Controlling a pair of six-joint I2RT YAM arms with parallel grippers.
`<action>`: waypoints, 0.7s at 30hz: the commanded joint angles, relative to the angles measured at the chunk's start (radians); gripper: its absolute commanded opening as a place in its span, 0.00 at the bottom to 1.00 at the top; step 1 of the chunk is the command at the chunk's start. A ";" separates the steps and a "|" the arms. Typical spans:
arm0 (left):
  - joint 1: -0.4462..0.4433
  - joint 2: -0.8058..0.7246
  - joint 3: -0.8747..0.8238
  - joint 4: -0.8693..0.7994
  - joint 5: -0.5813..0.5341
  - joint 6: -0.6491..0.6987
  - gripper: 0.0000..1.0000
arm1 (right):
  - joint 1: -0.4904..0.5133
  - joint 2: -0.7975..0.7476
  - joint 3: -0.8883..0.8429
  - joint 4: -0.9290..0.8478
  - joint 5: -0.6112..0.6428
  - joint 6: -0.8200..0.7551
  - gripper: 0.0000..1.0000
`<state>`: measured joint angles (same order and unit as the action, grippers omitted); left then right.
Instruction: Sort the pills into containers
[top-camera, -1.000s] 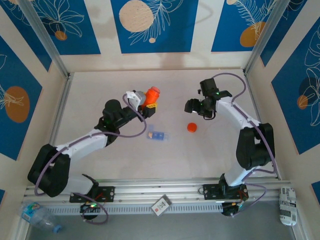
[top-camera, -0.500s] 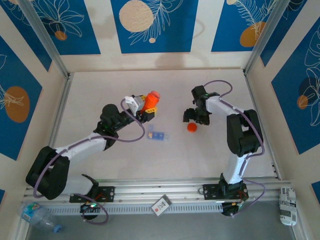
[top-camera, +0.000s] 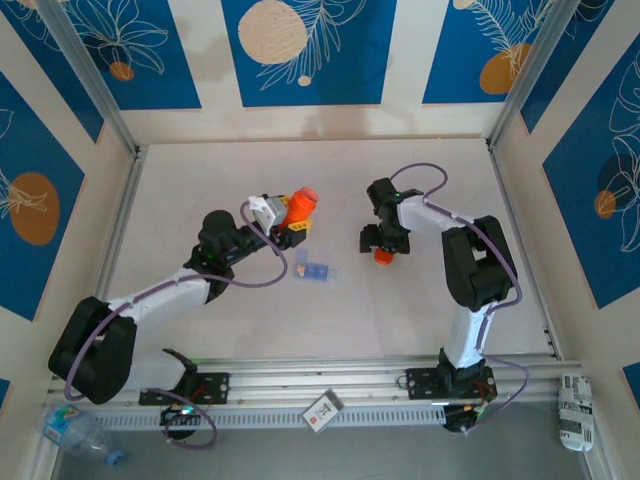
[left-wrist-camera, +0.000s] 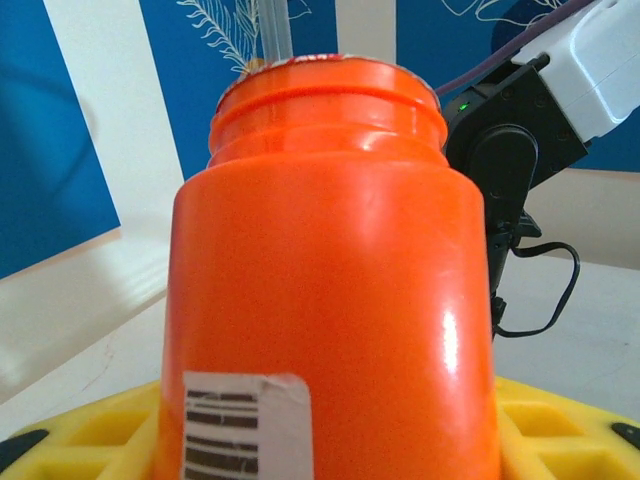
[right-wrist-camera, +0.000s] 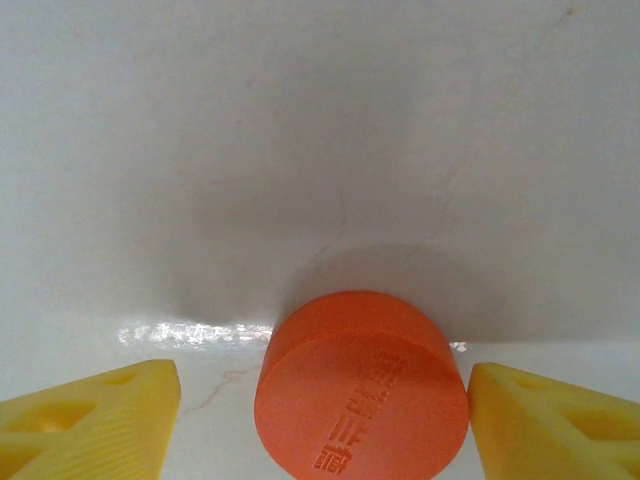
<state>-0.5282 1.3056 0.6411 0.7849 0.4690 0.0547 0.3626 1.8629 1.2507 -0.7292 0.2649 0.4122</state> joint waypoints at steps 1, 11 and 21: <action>0.011 -0.021 -0.006 0.025 0.030 -0.004 0.00 | 0.005 0.017 -0.020 -0.015 0.021 -0.006 0.73; 0.011 -0.020 -0.015 0.032 0.034 -0.010 0.00 | 0.004 0.021 -0.069 0.011 0.010 0.004 0.65; 0.014 -0.004 -0.020 0.048 0.028 -0.010 0.00 | 0.007 -0.021 -0.043 -0.001 -0.021 -0.006 0.40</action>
<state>-0.5255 1.3052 0.6247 0.7845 0.4721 0.0540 0.3626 1.8587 1.1950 -0.7185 0.2829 0.4091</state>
